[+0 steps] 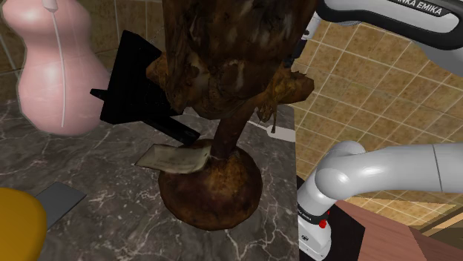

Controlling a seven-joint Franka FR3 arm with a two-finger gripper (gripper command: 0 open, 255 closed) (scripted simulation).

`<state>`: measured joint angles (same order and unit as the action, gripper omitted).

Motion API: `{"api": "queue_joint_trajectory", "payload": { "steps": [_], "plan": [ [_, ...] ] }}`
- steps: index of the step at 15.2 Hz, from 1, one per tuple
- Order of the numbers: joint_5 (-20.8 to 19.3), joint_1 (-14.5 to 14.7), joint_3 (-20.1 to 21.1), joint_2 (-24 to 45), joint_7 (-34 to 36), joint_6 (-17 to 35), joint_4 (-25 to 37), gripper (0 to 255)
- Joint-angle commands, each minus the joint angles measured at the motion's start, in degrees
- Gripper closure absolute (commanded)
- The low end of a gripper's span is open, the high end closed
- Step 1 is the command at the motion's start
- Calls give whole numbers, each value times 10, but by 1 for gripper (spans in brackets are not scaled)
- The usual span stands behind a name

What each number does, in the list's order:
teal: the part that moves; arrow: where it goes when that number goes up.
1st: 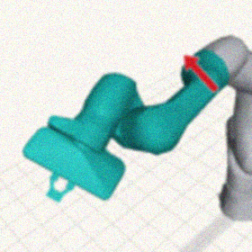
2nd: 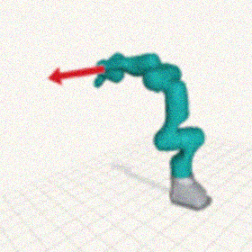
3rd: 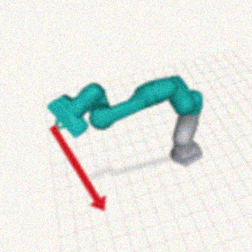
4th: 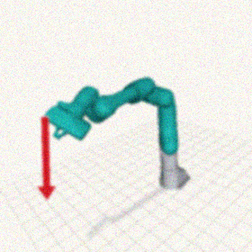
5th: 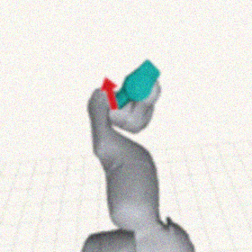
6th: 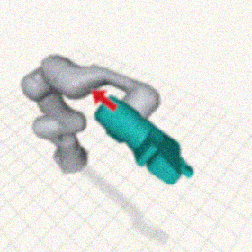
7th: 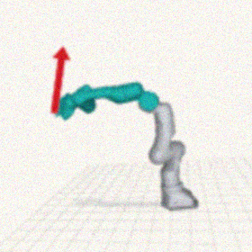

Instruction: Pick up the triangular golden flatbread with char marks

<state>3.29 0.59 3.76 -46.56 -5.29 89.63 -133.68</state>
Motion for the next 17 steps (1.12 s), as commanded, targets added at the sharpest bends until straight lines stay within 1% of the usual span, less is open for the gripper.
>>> {"api": "queue_joint_trajectory", "payload": {
  "steps": [1, 5, 9, 13, 17],
  "plan": [
    [0, 0, 0, 0, 0, 0, 0, 0],
    [22, 3, 52, 46, 64, 39, 24, 0],
    [33, 1, 104, 103, 129, 75, 62, 0],
    [29, -6, 156, 168, 195, 105, 111, 0],
    [7, -16, 207, 242, 267, 128, 174, 0]
  ]
}}
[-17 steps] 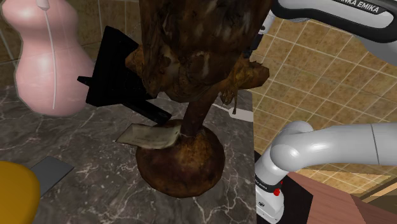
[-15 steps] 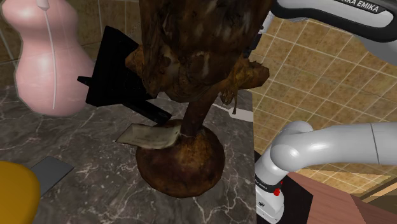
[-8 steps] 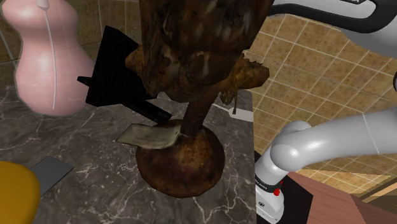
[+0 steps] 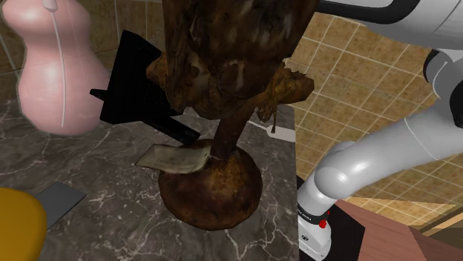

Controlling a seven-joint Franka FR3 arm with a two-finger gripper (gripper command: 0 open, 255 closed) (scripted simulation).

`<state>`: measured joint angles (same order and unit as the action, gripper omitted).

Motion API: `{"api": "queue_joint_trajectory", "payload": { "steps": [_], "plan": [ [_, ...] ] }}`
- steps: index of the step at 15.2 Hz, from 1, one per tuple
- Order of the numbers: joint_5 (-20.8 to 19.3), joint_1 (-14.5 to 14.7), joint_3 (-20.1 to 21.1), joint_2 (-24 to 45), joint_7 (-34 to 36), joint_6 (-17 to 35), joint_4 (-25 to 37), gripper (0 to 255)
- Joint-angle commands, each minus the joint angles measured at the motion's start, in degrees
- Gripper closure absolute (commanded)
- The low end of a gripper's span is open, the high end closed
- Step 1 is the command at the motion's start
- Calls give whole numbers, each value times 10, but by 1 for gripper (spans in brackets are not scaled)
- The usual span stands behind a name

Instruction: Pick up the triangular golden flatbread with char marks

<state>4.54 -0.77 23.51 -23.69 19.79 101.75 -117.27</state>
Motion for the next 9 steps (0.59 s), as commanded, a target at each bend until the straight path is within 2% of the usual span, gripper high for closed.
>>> {"api": "queue_joint_trajectory", "payload": {
  "steps": [1, 5, 9],
  "plan": [
    [-14, -5, 23, 34, 35, 11, 28, 0],
    [-64, -13, 74, 123, 115, 18, 109, 0],
    [-139, -5, 117, 228, 201, 6, 208, 0]
  ]
}}
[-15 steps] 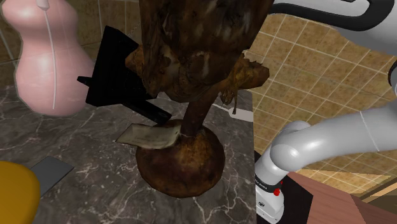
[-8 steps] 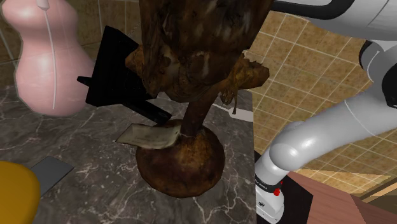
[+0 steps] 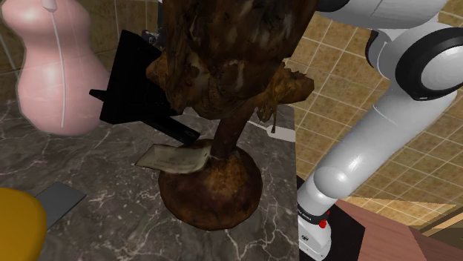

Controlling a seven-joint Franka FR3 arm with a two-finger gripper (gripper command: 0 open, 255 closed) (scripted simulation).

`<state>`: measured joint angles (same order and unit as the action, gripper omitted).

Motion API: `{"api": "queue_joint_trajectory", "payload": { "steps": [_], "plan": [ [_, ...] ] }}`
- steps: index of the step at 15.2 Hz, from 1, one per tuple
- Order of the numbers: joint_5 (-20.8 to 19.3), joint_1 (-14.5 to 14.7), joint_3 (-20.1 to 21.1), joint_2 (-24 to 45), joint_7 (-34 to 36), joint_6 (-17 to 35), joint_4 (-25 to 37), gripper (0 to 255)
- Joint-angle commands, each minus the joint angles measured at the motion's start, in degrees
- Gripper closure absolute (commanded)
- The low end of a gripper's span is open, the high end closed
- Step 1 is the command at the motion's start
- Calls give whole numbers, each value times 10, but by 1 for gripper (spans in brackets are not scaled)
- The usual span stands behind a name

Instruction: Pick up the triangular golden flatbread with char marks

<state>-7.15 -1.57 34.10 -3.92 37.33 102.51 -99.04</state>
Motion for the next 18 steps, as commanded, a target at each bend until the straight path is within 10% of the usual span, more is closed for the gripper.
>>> {"api": "queue_joint_trajectory", "payload": {
  "steps": [1, 11, 12, 18],
  "plan": [
    [-45, 10, 20, 59, 47, -9, 55, 0],
    [-62, 16, 20, 76, 71, 44, 14, 0],
    [-61, 15, 20, 74, 70, 46, 11, 255],
    [-61, 16, 20, 74, 71, 45, 11, 255]
  ]
}}
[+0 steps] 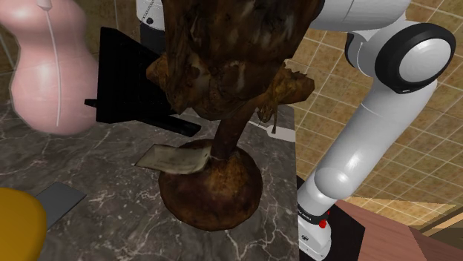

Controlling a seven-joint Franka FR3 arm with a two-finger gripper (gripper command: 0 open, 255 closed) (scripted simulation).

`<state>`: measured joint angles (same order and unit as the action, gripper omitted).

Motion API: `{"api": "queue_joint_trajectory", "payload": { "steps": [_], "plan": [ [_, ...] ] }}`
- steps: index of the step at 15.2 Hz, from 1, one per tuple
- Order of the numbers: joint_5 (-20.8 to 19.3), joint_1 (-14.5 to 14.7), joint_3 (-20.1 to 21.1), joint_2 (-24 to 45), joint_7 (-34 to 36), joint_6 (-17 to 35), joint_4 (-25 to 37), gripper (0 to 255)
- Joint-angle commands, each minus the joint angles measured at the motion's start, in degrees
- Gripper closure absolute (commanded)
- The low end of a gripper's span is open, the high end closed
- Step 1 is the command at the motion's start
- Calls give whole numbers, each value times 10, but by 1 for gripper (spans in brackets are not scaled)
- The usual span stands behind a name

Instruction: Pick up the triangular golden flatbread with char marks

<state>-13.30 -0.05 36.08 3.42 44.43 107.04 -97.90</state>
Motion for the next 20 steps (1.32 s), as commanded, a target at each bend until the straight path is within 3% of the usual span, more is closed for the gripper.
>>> {"api": "queue_joint_trajectory", "payload": {
  "steps": [1, 20],
  "plan": [
    [0, 0, 0, 1, 0, 0, 0, 255],
    [-13, 13, 7, 27, -11, -125, 146, 255]
  ]
}}
